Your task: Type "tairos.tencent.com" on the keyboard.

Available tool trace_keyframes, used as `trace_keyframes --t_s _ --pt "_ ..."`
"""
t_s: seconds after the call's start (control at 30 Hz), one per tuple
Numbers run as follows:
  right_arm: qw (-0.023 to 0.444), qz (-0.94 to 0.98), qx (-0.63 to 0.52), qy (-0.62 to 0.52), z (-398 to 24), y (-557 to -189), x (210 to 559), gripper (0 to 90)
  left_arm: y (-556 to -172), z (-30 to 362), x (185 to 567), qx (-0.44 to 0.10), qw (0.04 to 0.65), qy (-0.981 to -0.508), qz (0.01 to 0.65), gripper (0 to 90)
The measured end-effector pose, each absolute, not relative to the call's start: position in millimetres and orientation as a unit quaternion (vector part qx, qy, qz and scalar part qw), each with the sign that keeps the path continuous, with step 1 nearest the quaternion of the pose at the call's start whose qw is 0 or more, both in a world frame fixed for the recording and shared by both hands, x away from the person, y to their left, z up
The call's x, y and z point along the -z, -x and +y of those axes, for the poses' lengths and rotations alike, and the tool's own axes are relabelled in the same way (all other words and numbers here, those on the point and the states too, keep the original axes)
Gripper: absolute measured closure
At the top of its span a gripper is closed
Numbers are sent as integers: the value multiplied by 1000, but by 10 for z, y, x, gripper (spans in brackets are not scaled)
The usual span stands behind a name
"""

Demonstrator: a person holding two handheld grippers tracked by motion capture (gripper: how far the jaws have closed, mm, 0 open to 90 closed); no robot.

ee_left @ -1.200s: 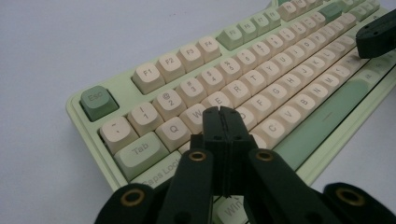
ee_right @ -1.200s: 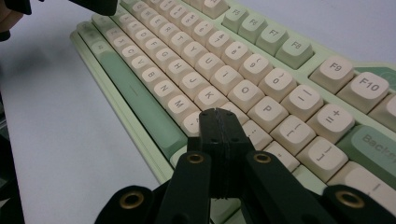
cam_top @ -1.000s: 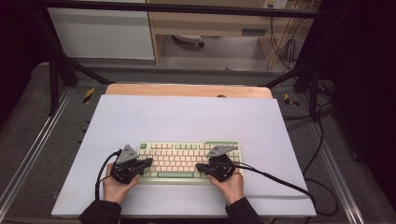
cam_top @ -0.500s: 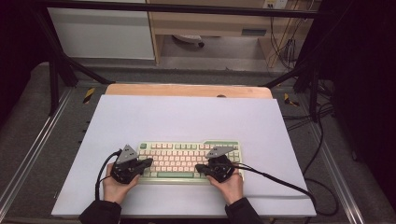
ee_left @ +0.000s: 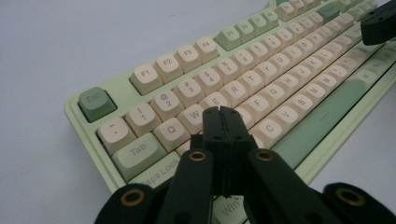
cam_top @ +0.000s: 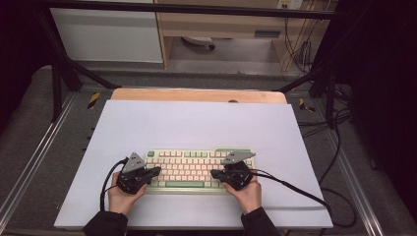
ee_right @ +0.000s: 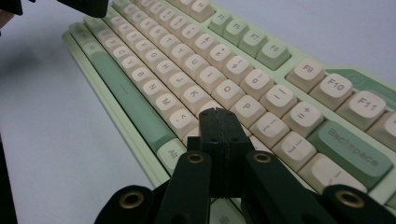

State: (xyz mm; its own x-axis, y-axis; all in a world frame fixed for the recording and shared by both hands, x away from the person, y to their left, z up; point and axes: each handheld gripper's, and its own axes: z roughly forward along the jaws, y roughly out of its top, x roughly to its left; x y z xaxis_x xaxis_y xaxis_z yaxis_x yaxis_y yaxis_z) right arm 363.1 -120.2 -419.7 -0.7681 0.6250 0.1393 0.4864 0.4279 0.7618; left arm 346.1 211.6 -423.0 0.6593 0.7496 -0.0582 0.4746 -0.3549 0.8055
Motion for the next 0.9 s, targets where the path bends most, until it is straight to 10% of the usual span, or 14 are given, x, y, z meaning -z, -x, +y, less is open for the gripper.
trace_keyframes --t_s 0.9 --pt "88 834 -422 -344 -1399 -3636 4202 900 -3456 1941 4134 -162 431 -807 369 900"
